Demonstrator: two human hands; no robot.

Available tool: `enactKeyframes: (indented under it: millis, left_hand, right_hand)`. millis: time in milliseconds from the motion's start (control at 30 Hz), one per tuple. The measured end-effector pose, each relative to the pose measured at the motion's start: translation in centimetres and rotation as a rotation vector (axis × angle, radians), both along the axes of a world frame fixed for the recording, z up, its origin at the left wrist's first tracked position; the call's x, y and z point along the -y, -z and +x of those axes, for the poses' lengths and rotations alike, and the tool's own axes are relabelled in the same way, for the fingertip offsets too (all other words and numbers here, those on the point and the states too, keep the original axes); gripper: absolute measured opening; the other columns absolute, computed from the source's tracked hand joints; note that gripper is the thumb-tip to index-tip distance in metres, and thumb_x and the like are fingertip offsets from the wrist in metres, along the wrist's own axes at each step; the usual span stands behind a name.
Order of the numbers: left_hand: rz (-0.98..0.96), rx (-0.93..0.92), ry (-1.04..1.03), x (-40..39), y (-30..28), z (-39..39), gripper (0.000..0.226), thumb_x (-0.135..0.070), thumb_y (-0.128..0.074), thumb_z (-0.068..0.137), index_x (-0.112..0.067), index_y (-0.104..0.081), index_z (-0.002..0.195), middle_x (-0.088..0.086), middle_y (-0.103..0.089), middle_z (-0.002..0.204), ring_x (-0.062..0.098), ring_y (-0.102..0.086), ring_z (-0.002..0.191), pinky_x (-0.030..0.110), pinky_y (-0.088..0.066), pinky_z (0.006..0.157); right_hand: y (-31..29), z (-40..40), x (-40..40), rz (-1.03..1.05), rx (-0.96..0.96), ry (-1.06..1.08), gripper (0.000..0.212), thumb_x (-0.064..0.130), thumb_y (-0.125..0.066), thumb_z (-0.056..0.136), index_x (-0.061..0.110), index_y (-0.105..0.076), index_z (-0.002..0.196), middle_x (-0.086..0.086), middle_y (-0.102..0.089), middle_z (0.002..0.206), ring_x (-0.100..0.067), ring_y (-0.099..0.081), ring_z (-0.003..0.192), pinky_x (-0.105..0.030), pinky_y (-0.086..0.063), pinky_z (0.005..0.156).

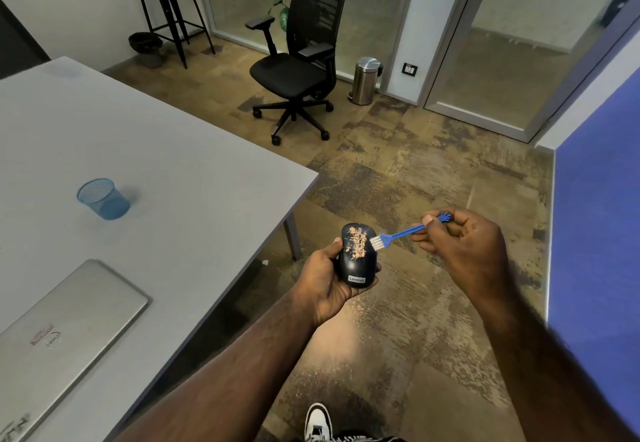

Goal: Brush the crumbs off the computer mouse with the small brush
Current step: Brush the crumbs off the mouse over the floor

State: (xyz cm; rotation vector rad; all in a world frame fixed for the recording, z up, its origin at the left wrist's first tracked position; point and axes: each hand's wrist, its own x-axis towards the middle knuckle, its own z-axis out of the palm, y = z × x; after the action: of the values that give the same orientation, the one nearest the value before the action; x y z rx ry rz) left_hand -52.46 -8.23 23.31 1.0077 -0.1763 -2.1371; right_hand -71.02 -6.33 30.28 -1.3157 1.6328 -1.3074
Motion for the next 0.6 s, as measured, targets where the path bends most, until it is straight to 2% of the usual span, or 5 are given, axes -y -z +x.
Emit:
enactKeyframes:
  millis: [133,200,367,533,600]
  left_hand:
    - [0.009,-0.013,-0.010,0.1,0.1,-0.4,0.047,-0.037,-0.030,0.101,-0.003,-0.060,0.112,0.022,-0.065,0.108,0.034,-0.062,0.088,0.040,-0.056,0.071]
    - [0.011,0.005,-0.003,0.1,0.2,-0.5,0.046,-0.037,-0.031,0.101,-0.003,-0.059,0.113,0.022,-0.065,0.109,0.034,-0.063,0.088,0.040,-0.057,0.068]
    - [0.001,-0.015,0.012,0.0,0.2,-0.8,0.048,-0.037,-0.030,0.101,-0.002,-0.061,0.111,0.021,-0.067,0.101,0.032,-0.062,0.087,0.040,-0.055,0.072]
    - [0.003,-0.007,0.023,-0.1,-0.1,-0.7,0.049,-0.036,-0.028,0.101,-0.001,-0.062,0.107,0.022,-0.063,0.106,0.032,-0.061,0.088,0.041,-0.052,0.077]
    - [0.006,-0.003,0.022,-0.1,-0.1,-0.6,0.049,-0.037,-0.028,0.101,-0.001,-0.061,0.108,0.021,-0.063,0.108,0.033,-0.062,0.089,0.041,-0.052,0.076]
  right_hand:
    - [0.6,0.3,-1.2,0.007,-0.012,-0.058,0.020,0.005,-0.066,0.092,0.024,-0.069,0.087,-0.001,-0.076,0.075,-0.015,-0.077,0.071,-0.024,-0.061,0.064]
    - [0.9,0.3,-1.5,0.001,-0.077,-0.081,0.017,0.007,-0.067,0.091,0.024,-0.070,0.090,0.000,-0.076,0.076,-0.013,-0.077,0.072,-0.028,-0.062,0.066]
    - [1.4,0.1,-1.3,-0.028,-0.148,-0.019,0.015,0.010,-0.067,0.092,0.025,-0.070,0.095,0.004,-0.075,0.080,-0.006,-0.076,0.073,-0.034,-0.063,0.070]
    - [1.4,-0.4,-0.5,-0.044,-0.145,0.044,0.010,0.011,-0.066,0.093,0.014,-0.072,0.101,0.004,-0.074,0.082,-0.001,-0.074,0.073,-0.025,-0.062,0.069]
    - [1.3,-0.5,-0.4,-0.048,-0.129,0.057,0.011,0.011,-0.066,0.093,0.018,-0.071,0.100,0.002,-0.075,0.082,-0.003,-0.075,0.072,-0.026,-0.062,0.068]
